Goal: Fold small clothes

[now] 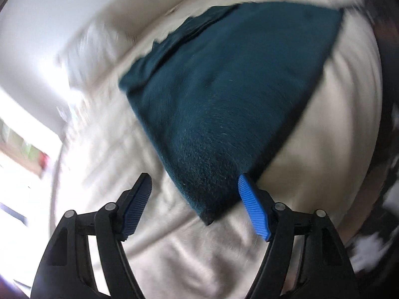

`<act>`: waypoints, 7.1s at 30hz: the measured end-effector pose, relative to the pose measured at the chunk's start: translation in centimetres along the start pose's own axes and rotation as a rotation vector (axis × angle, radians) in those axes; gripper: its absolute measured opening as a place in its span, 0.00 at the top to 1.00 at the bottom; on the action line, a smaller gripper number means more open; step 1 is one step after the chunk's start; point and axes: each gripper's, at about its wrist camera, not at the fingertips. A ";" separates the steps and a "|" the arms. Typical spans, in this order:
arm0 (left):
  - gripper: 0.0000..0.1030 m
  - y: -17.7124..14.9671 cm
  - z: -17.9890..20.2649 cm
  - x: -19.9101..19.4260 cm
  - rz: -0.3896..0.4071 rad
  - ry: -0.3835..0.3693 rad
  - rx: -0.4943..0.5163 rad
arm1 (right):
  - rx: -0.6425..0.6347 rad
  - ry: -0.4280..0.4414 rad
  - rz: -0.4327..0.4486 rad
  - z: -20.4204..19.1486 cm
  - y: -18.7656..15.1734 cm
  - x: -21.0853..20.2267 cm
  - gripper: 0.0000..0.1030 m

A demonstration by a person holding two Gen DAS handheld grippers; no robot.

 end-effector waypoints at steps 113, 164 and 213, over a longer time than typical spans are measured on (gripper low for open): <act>0.97 16.1 -30.3 14.5 0.107 0.018 -0.445 | -0.247 -0.114 -0.060 9.6 18.7 26.2 0.95; 0.10 18.1 -36.5 29.3 -0.074 0.050 -0.656 | 0.653 -0.059 -0.456 22.1 20.3 41.7 0.00; 0.06 12.6 -30.3 29.6 -0.151 -0.450 -0.808 | 1.147 0.623 -0.406 19.7 11.6 38.5 0.25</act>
Point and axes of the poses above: each gripper's, at about its wrist camera, not at the fingertips, and x roughly the way its jaws point, z to its right, y to its top, and after that the axes turned 9 degrees about x, right-handed
